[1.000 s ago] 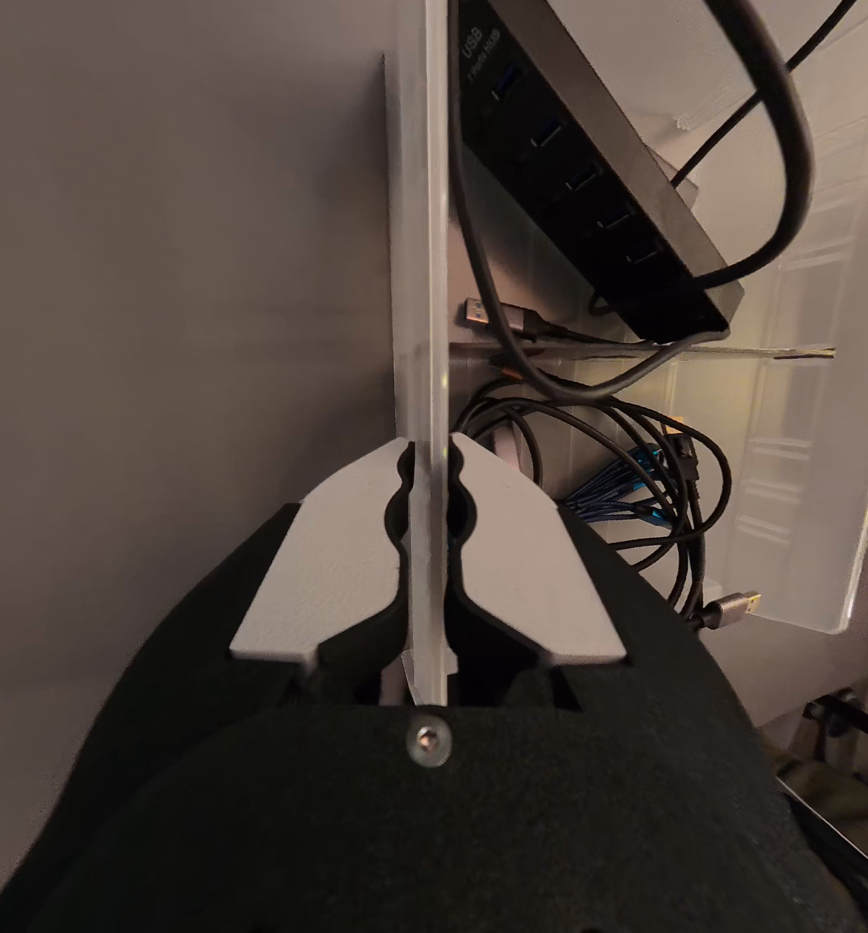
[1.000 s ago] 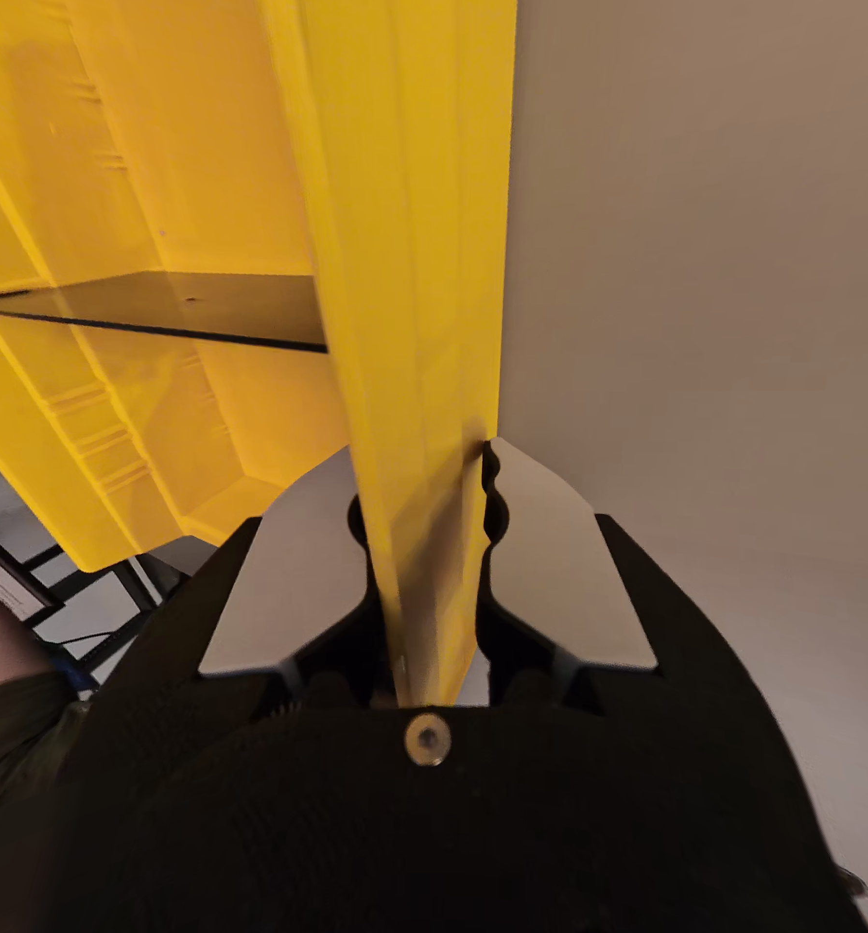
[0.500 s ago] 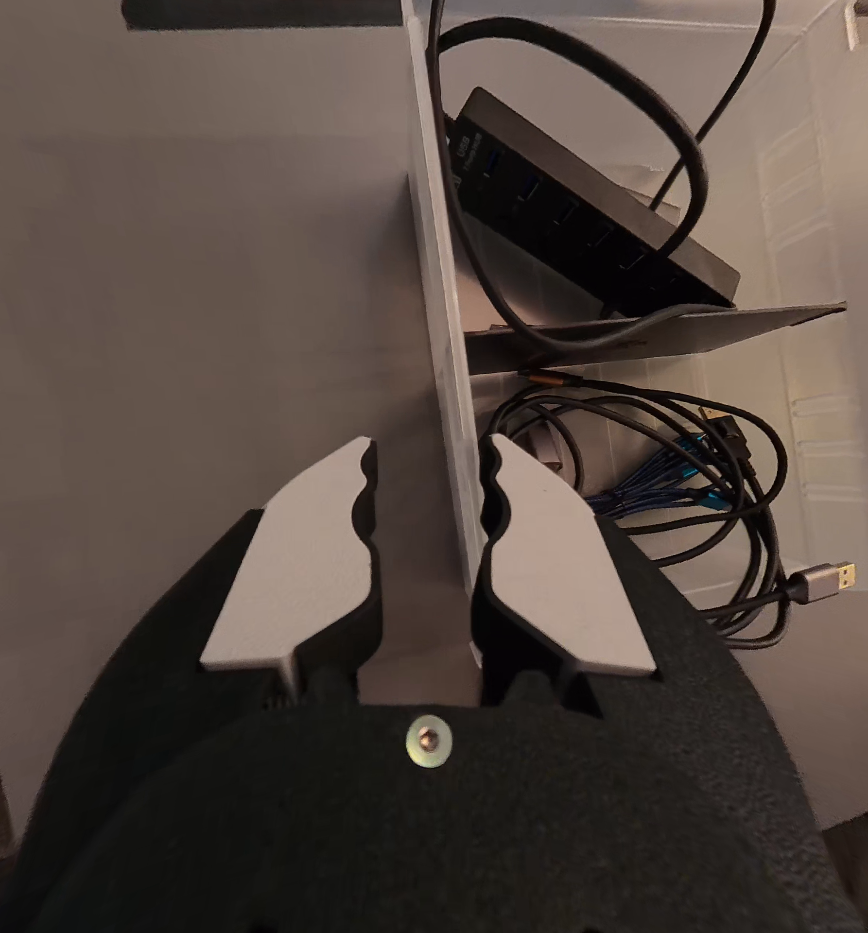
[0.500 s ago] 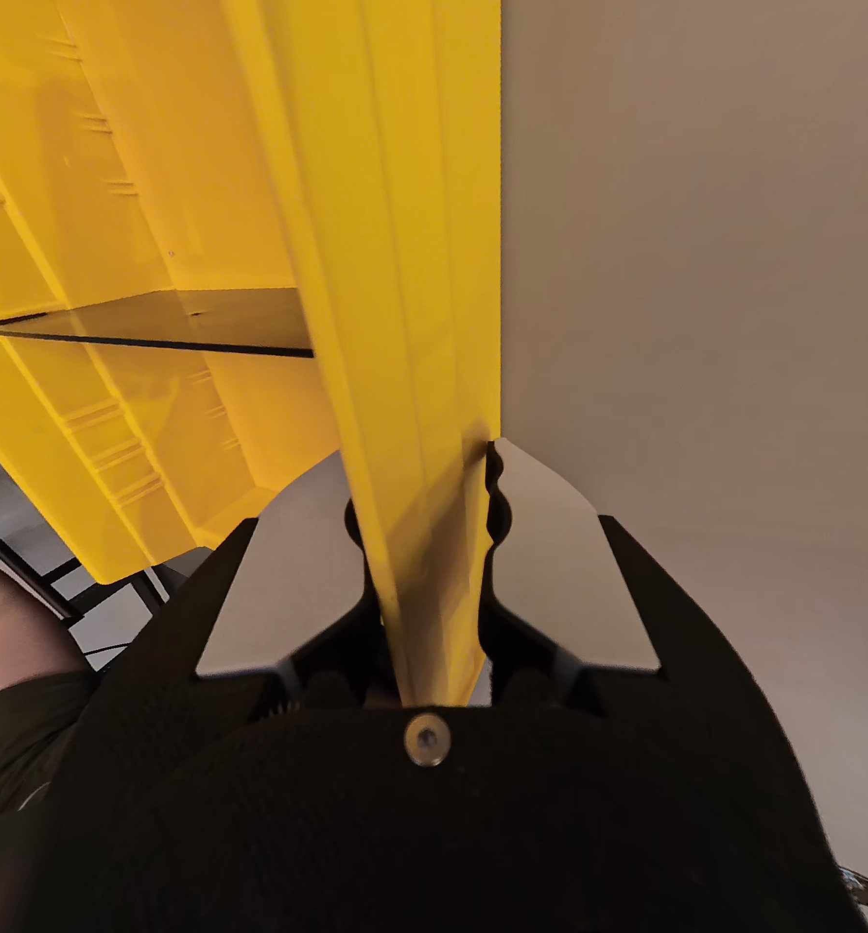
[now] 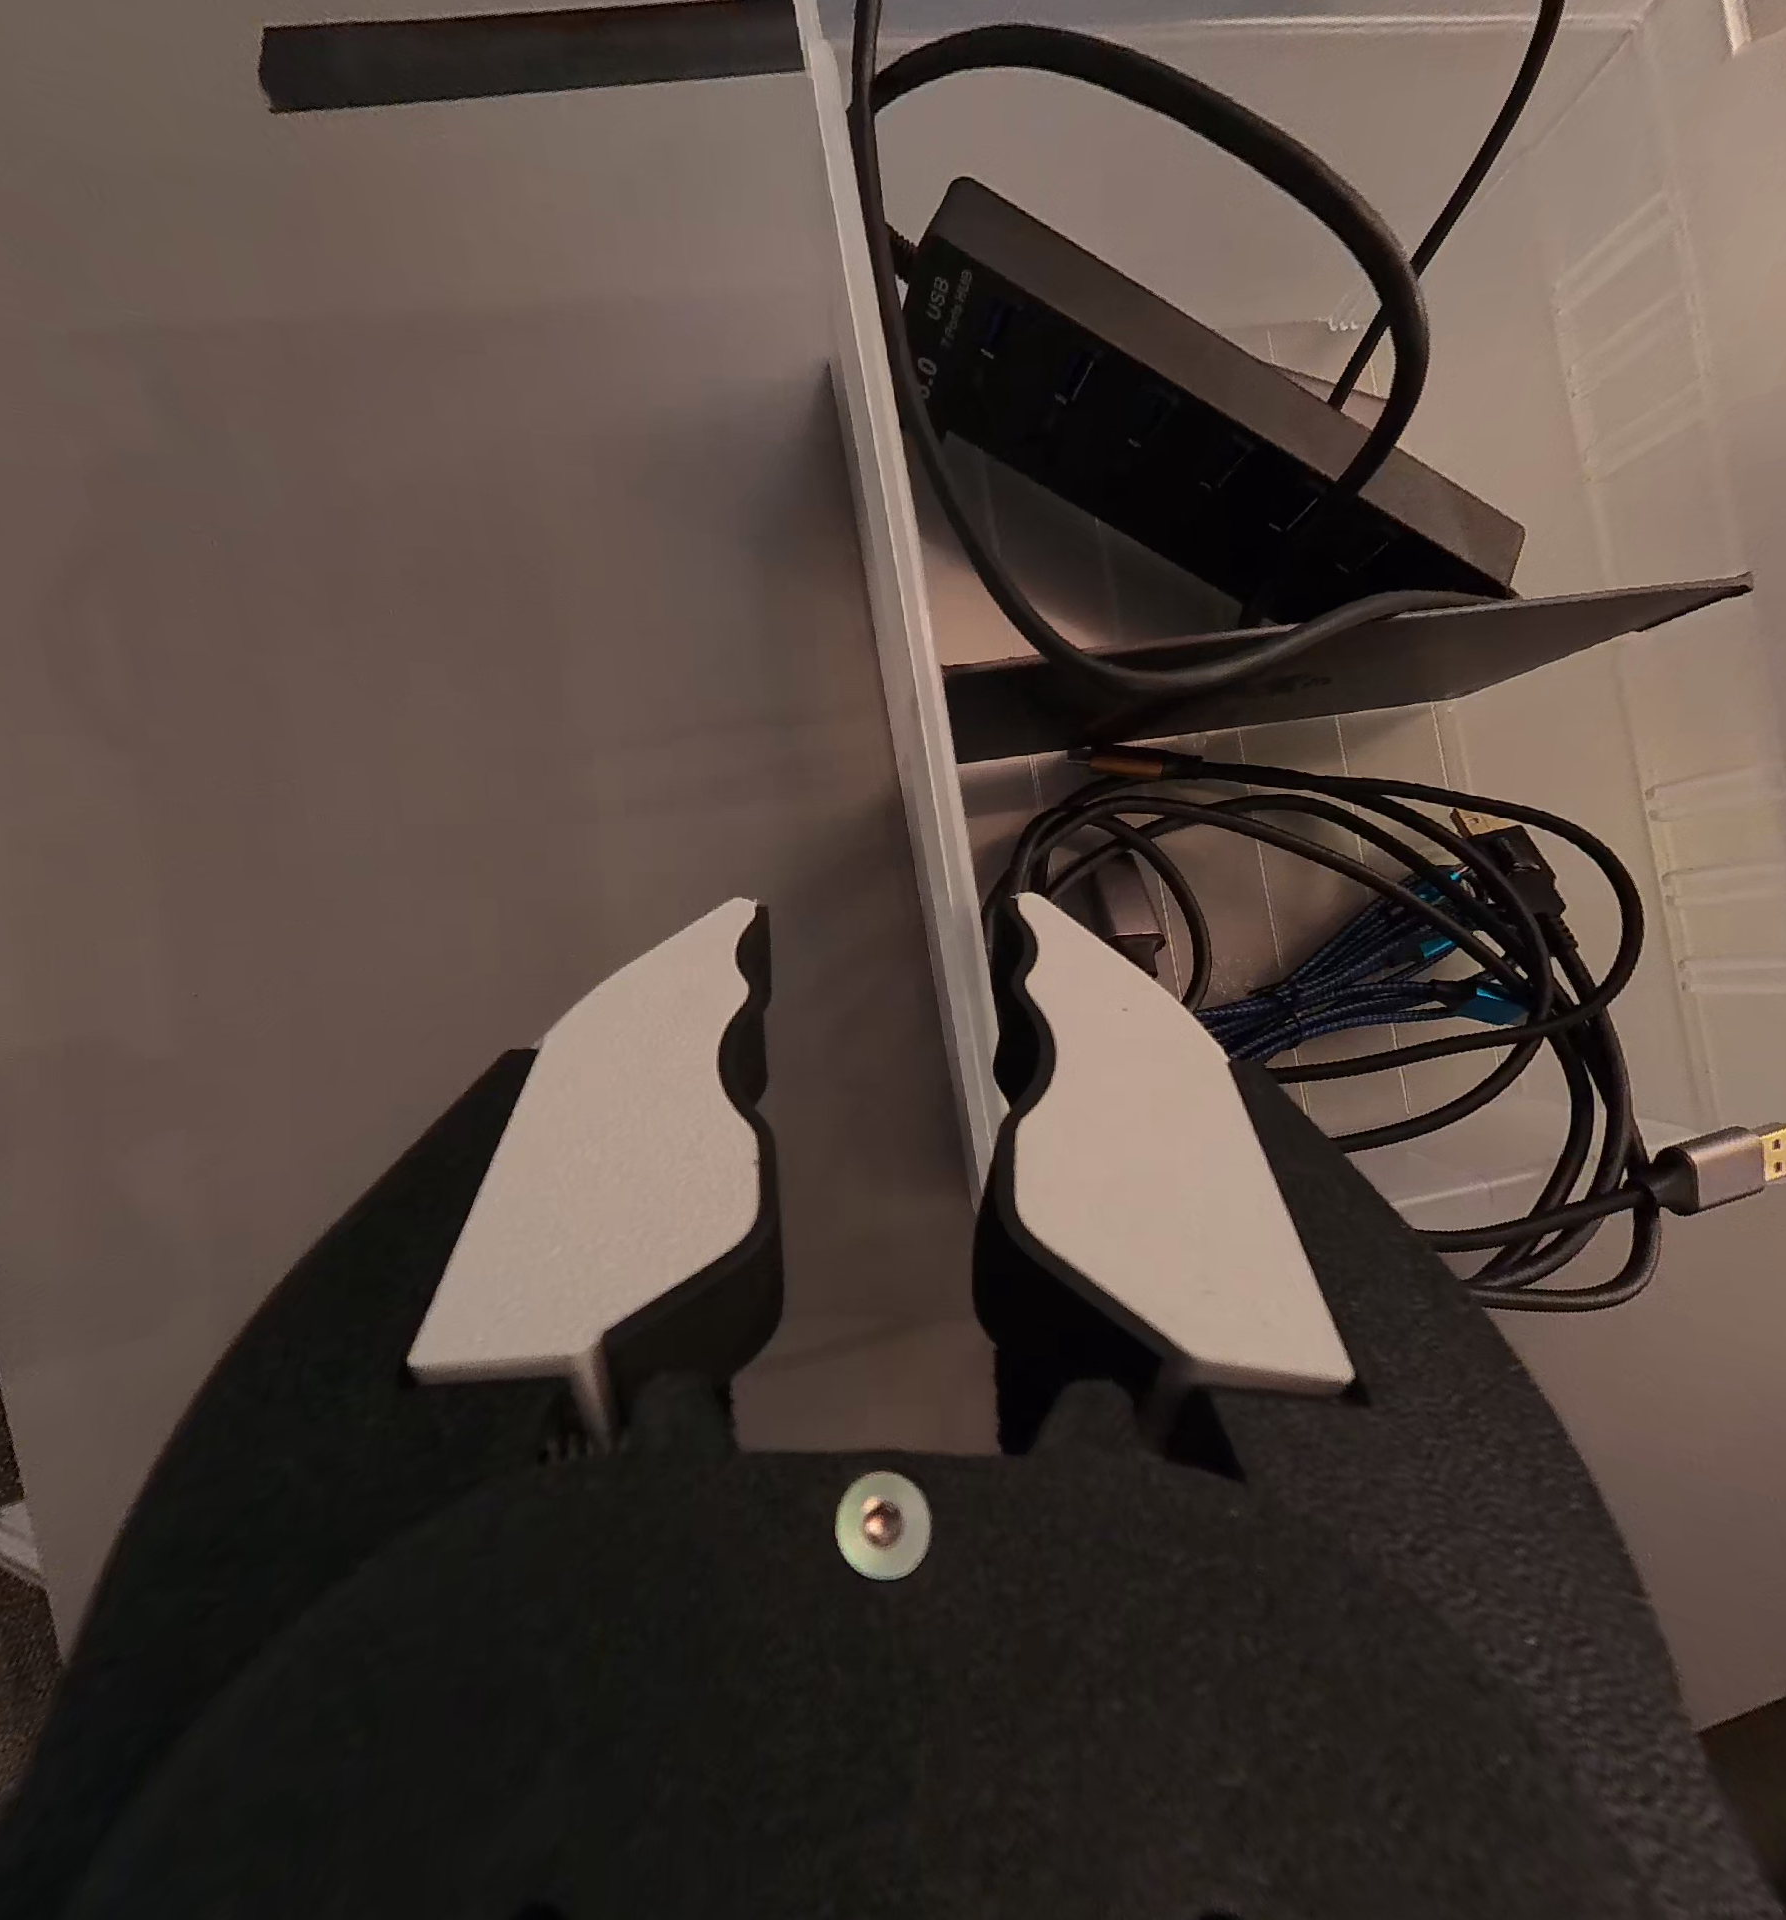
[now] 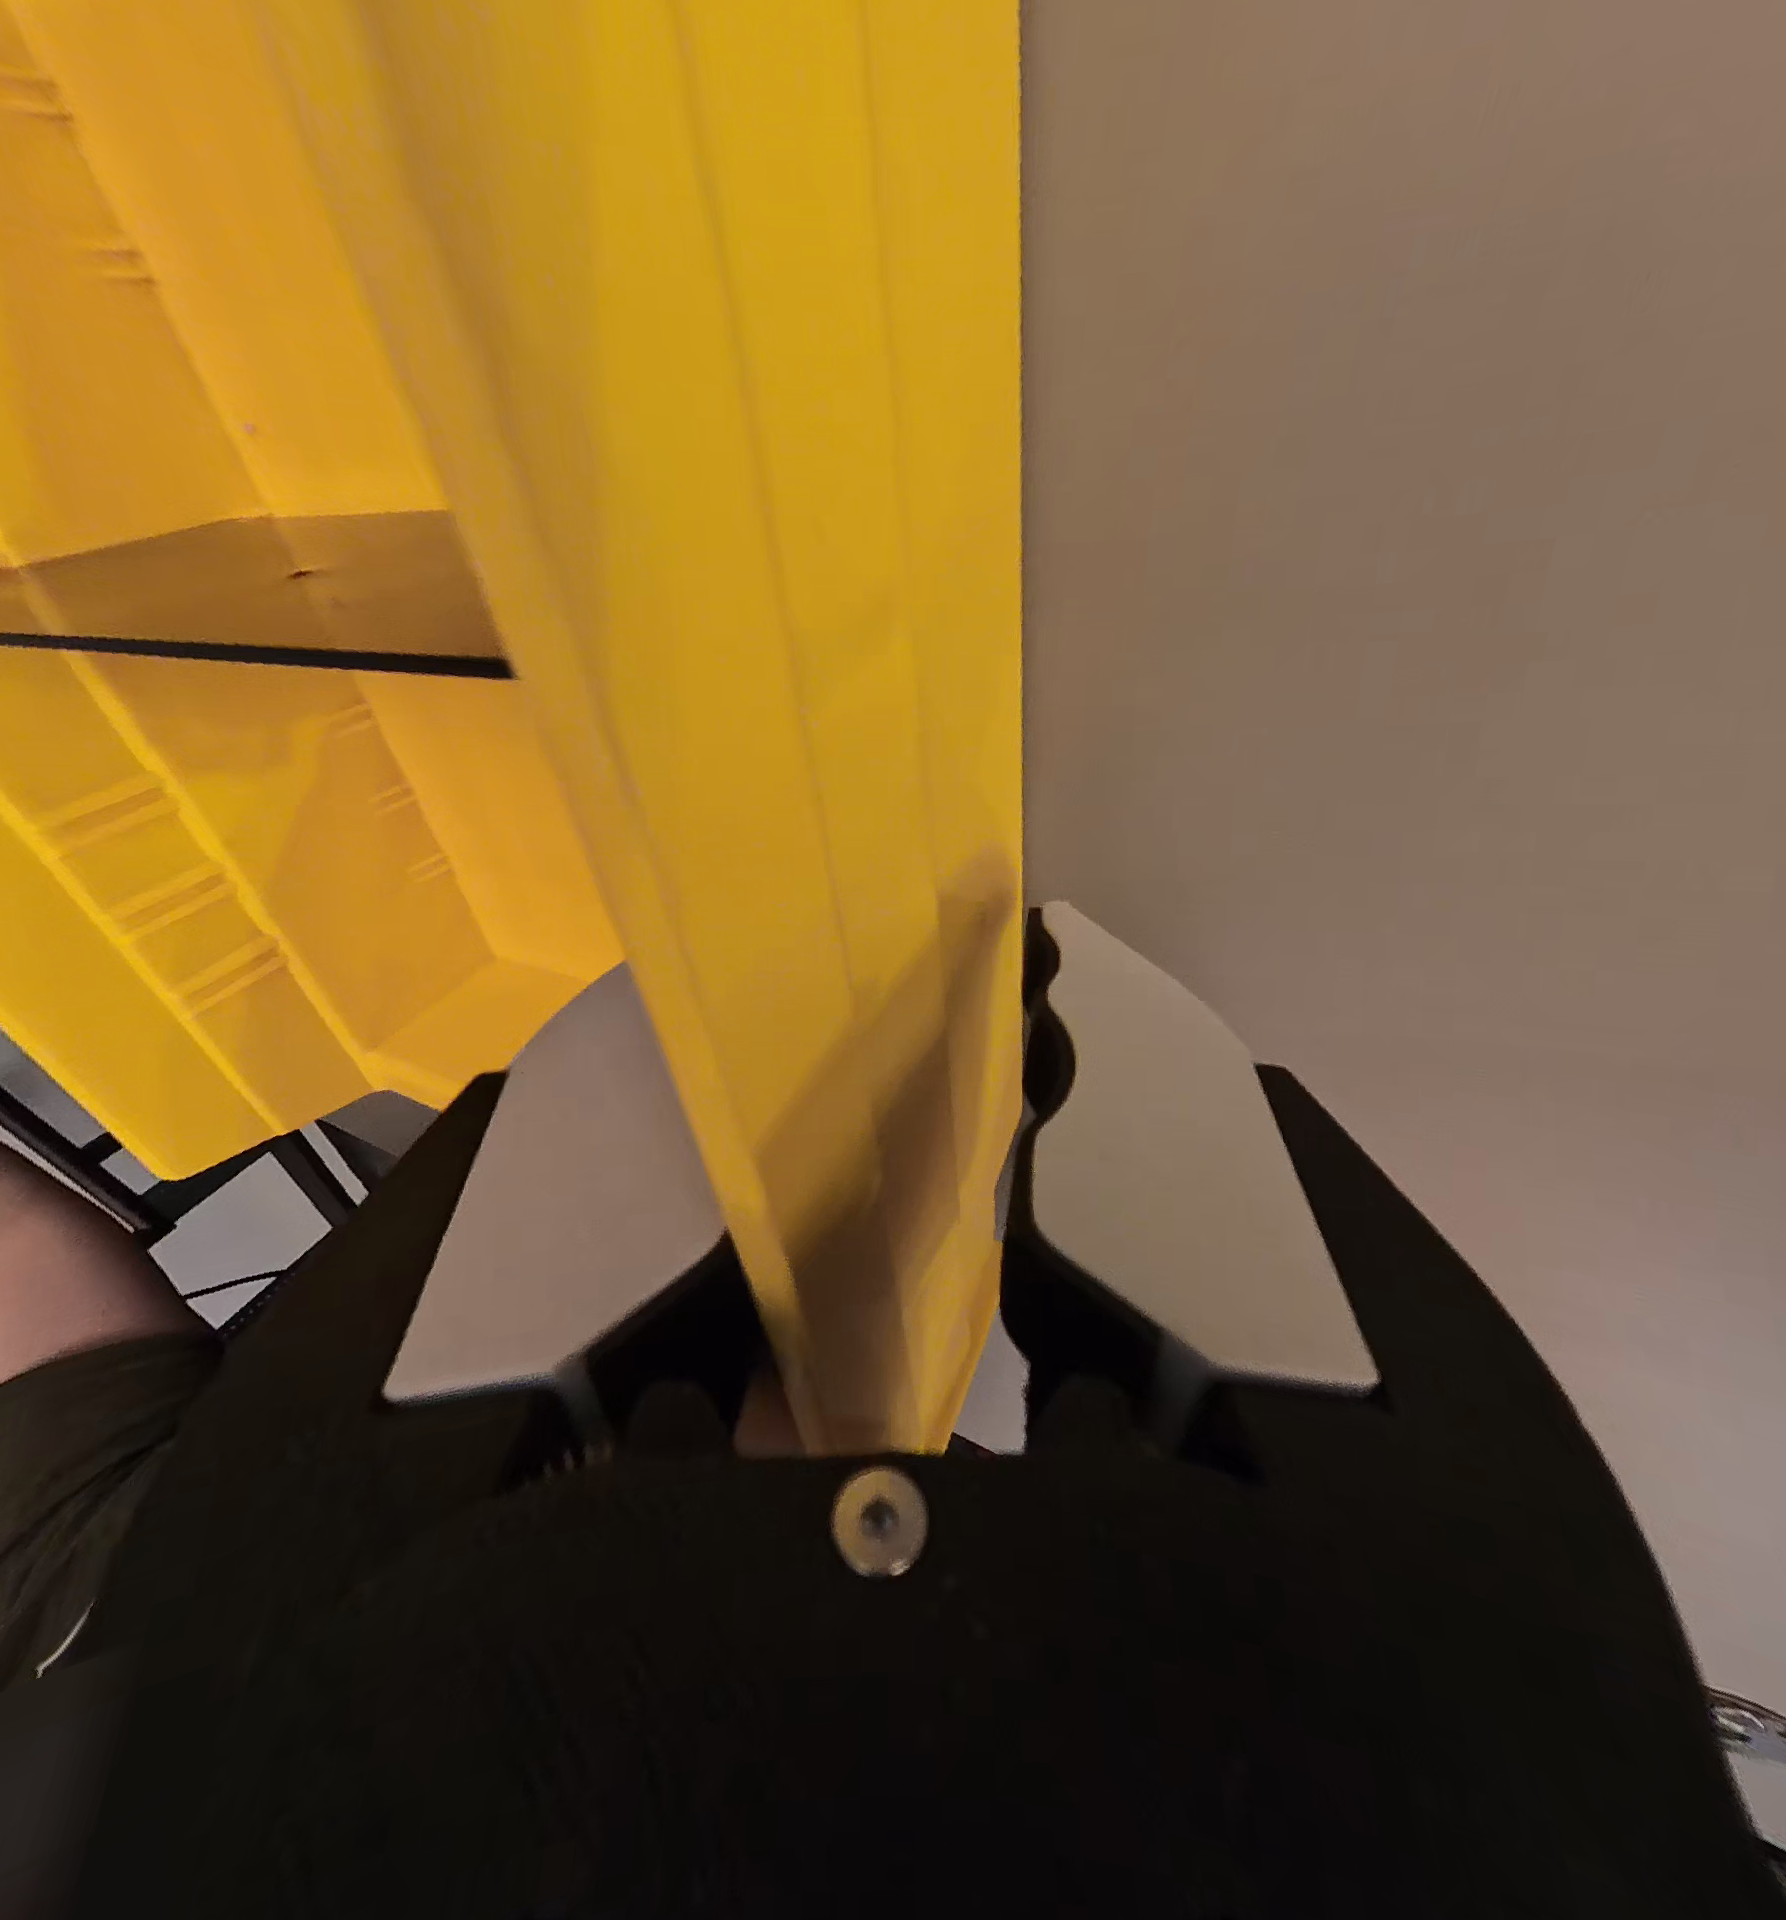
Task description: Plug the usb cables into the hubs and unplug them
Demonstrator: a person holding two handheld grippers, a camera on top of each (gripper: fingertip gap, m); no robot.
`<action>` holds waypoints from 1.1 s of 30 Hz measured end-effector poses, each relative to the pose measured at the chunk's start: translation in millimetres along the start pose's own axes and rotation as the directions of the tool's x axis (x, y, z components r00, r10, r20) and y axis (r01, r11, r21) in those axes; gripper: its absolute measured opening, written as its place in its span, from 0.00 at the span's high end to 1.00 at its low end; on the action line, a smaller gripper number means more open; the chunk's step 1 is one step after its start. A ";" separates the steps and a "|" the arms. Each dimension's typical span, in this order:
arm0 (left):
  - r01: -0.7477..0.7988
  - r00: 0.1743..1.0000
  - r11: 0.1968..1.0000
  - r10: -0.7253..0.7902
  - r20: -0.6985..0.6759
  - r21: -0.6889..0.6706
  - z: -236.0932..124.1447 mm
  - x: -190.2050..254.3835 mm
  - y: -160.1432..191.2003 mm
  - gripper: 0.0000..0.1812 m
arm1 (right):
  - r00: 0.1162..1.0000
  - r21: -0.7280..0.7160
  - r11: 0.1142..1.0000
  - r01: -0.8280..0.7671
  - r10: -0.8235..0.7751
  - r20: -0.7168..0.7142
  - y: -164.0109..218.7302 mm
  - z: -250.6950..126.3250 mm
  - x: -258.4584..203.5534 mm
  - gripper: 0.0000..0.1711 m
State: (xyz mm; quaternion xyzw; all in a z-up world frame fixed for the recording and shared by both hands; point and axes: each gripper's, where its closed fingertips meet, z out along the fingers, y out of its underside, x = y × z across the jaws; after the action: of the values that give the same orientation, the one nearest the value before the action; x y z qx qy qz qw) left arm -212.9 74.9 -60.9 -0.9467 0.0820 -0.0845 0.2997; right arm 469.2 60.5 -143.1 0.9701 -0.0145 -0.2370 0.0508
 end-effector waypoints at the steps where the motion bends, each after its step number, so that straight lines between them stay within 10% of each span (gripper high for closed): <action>1: -0.003 1.000 1.000 0.003 0.000 0.000 -0.1 0.3 -0.1 0.78 | 1.000 0.003 1.000 0.000 0.000 0.008 0.1 -0.4 -0.6 0.69; 20: -0.116 0.993 0.987 0.115 0.019 0.111 -30.2 16.2 -20.4 0.73 | 0.996 0.357 0.932 0.061 -0.083 0.044 27.1 -90.6 -23.1 0.72; 33: -0.413 0.903 0.906 0.421 -0.085 0.097 -46.5 96.8 -4.1 0.68 | 0.859 0.864 0.316 0.391 -0.463 -0.220 1.0 -224.5 -126.2 0.80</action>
State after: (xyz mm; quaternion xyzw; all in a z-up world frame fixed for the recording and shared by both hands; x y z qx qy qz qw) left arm -128.1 32.5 -10.3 -0.8894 0.2946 -0.0707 0.3422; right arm 460.7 86.7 113.0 0.8084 0.1182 -0.2311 -0.5283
